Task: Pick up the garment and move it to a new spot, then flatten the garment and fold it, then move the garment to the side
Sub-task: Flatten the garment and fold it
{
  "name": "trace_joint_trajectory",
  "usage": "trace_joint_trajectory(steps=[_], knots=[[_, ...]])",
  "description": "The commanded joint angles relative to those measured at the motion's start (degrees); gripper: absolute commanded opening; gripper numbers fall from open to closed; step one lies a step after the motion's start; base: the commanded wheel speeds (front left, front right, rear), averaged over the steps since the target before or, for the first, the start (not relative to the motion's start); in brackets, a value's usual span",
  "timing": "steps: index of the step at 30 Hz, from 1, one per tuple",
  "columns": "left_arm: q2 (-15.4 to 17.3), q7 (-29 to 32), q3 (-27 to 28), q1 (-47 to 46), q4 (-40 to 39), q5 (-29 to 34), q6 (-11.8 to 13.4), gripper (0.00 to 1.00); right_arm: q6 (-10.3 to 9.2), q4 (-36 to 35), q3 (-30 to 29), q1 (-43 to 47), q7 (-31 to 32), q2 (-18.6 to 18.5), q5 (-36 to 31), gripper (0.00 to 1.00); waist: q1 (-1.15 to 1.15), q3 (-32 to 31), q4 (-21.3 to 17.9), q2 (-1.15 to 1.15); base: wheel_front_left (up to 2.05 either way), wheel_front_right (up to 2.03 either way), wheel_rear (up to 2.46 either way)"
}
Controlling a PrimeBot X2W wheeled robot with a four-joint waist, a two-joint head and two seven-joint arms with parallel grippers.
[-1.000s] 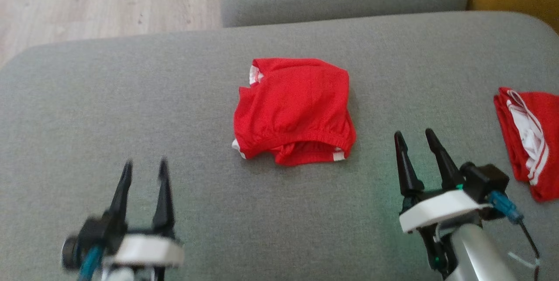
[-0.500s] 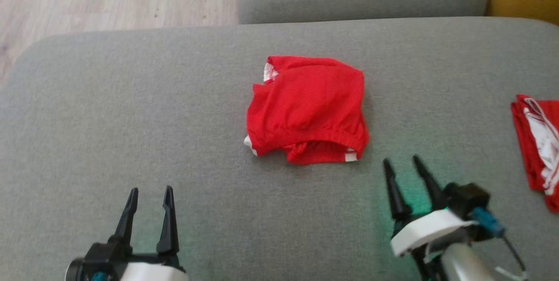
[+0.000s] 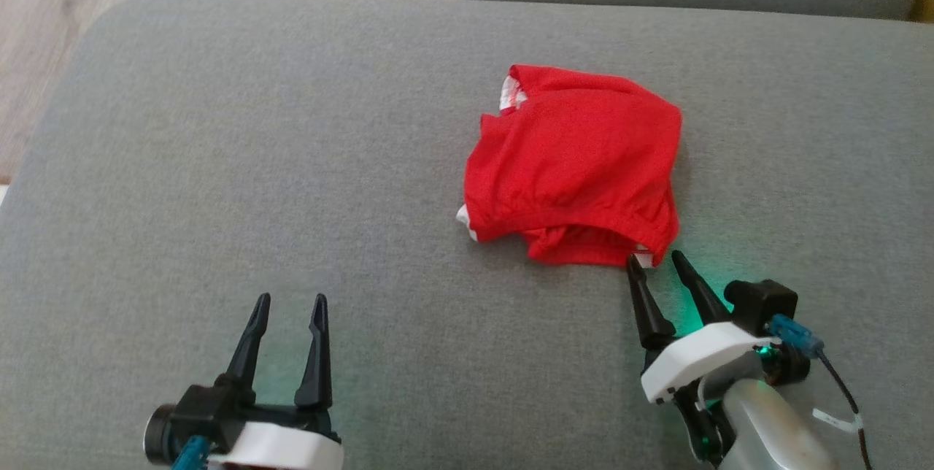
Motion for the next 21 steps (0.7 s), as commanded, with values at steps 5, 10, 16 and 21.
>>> trace_joint_trajectory(steps=[5, 10, 16, 21], knots=[[-0.1, -0.5, 1.4, -2.4, -1.6, -1.0, 0.8, 1.0, -0.04, 0.3, -0.2, -2.3, -0.6, 0.2, 1.0, 0.0, -0.01, 1.3, 1.2, 0.0, 0.0, 0.0, 0.0], [-0.1, -0.5, 1.9, -2.5, -1.9, -1.5, 1.2, 1.0, -0.04, -4.2, -7.4, -2.5, -0.6, 0.2, -0.3, 0.0, -0.01, 1.1, 0.2, 0.0, 0.0, 0.0, 0.0], [-0.1, -0.5, 1.9, -2.2, -2.0, -2.4, 1.2, 1.0, -0.04, -13.7, -15.3, -7.0, -0.6, -1.2, -7.5, 0.0, -0.01, -0.1, -1.9, 0.0, 0.0, 0.0, 0.0], [-0.1, -0.5, 1.1, -2.0, -1.5, -3.7, 1.2, 1.0, -0.04, -19.7, -13.2, -17.7, -0.6, -6.1, -9.8, 0.0, -0.01, -2.0, -2.2, 0.0, 0.0, 0.0, 0.0]])
